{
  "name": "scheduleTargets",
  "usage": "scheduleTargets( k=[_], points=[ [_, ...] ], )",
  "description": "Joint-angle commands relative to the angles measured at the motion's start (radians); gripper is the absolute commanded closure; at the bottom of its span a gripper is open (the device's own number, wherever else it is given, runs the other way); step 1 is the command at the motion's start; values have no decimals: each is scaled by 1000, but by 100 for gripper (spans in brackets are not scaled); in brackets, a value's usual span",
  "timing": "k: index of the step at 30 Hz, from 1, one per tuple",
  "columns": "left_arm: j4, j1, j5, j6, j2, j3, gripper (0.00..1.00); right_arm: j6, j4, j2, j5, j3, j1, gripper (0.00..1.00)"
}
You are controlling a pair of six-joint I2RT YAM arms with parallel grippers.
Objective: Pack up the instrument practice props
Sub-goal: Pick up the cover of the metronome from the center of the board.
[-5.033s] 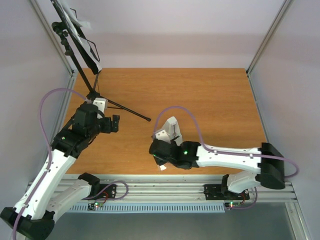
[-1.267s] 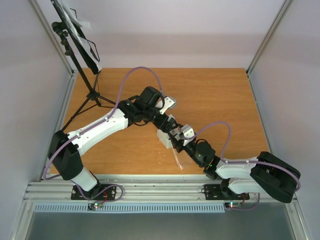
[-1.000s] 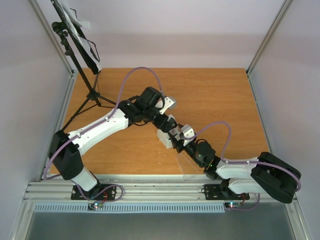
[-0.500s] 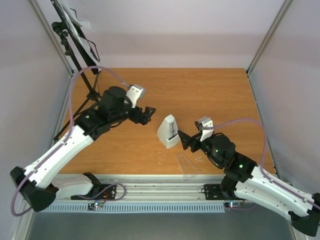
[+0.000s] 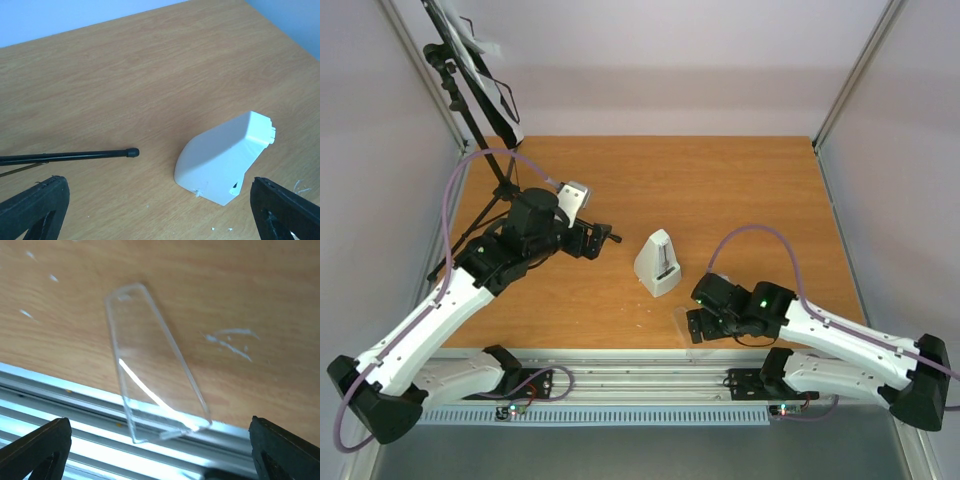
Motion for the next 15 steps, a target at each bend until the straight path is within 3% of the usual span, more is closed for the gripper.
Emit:
scheduleTargets(
  k=[1,6,15],
  points=[
    [23,1,-1,0,-42,-9,1,90,-115,71,-55,-16,53,1],
    [21,1,3,0,-47,-10,1,57,-78,172,-34,-14,166,2],
    [21,1,16,-5,-27,-8,1,36,34,279,-15,-57,180,2]
  ],
)
